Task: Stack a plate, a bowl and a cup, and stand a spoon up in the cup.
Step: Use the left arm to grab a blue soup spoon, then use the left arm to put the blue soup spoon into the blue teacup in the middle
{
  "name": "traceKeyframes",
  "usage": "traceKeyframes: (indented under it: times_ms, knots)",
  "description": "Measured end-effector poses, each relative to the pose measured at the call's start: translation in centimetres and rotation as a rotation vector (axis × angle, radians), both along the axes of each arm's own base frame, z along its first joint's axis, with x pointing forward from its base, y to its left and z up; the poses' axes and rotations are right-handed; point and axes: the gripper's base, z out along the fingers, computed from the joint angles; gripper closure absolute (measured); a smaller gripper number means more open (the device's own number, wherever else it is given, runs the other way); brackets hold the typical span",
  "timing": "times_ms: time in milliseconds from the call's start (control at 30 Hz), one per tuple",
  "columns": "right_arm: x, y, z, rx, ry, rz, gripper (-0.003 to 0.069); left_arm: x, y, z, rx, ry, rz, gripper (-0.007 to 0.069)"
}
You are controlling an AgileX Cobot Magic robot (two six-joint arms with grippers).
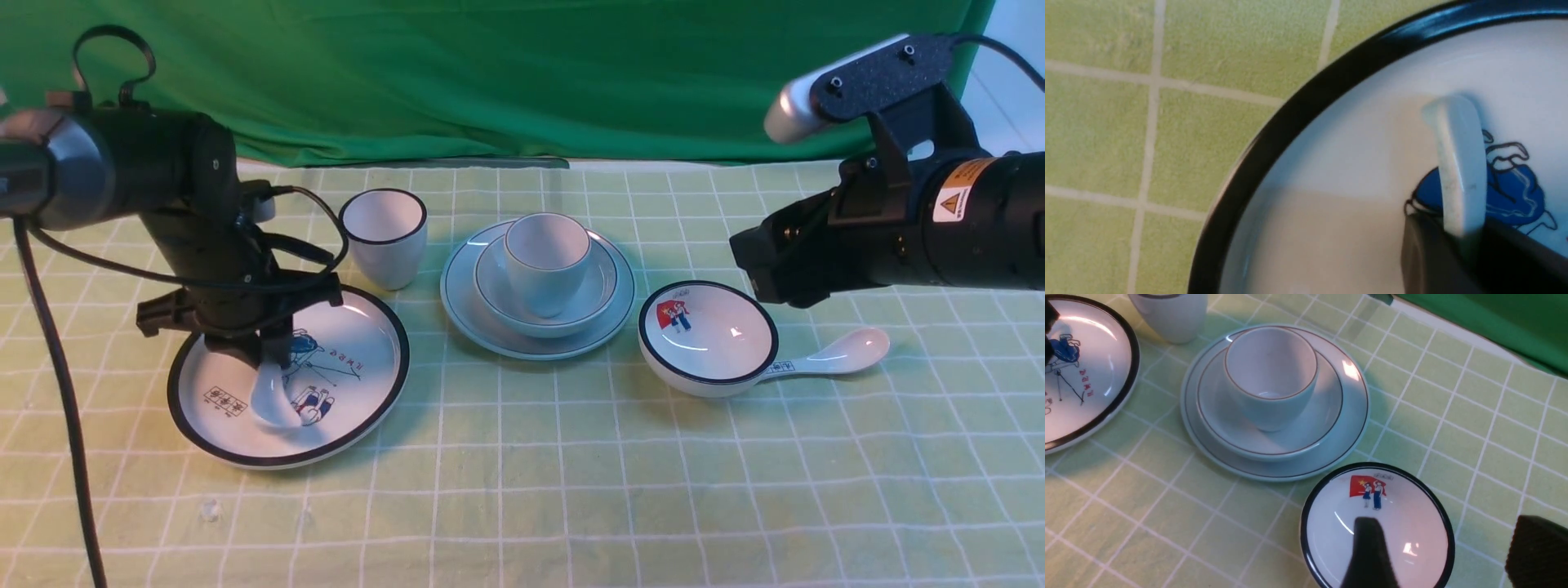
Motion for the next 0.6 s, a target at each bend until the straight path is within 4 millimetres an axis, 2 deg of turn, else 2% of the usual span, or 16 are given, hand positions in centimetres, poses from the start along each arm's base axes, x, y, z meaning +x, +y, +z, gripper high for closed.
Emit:
traceKeyframes:
  times_ms: [100,133,267,333,433,533,600]
  knots:
    - [0.0,0.0,-0.2,-0.004,0.013,0.001,0.0184,0.0,-0.4,0.5,-0.030,-0.026,-0.041,0.0534]
    - [-0.1,0.0,-0.3,-0.013,0.033,0.004,0.0184,-0.2,-0.8,1.3,-0.048,-0.052,-0.069,0.0536]
    - [-0.6,-0.2,-0.7,-0.056,0.086,0.032,0.0184,-0.8,-2.8,6.4,-0.104,-0.258,-0.189,0.0584]
    - [-0.6,-0.2,-0.7,-0.059,0.087,0.035,0.0184,-1.1,-4.5,9.0,-0.133,-0.397,-0.256,0.0592]
    - [-0.4,-0.1,-0.5,-0.039,0.061,0.024,0.0184,-1.7,-8.2,12.8,-0.161,-0.662,-0.389,0.0593]
    - [-0.4,0.0,-0.5,-0.021,0.064,0.012,0.0184,-1.8,-11.4,13.7,-0.142,-0.821,-0.460,0.0593]
    - [-0.4,0.0,-0.5,-0.020,0.069,0.010,0.0184,-1.6,-12.2,13.7,-0.130,-0.867,-0.473,0.0593]
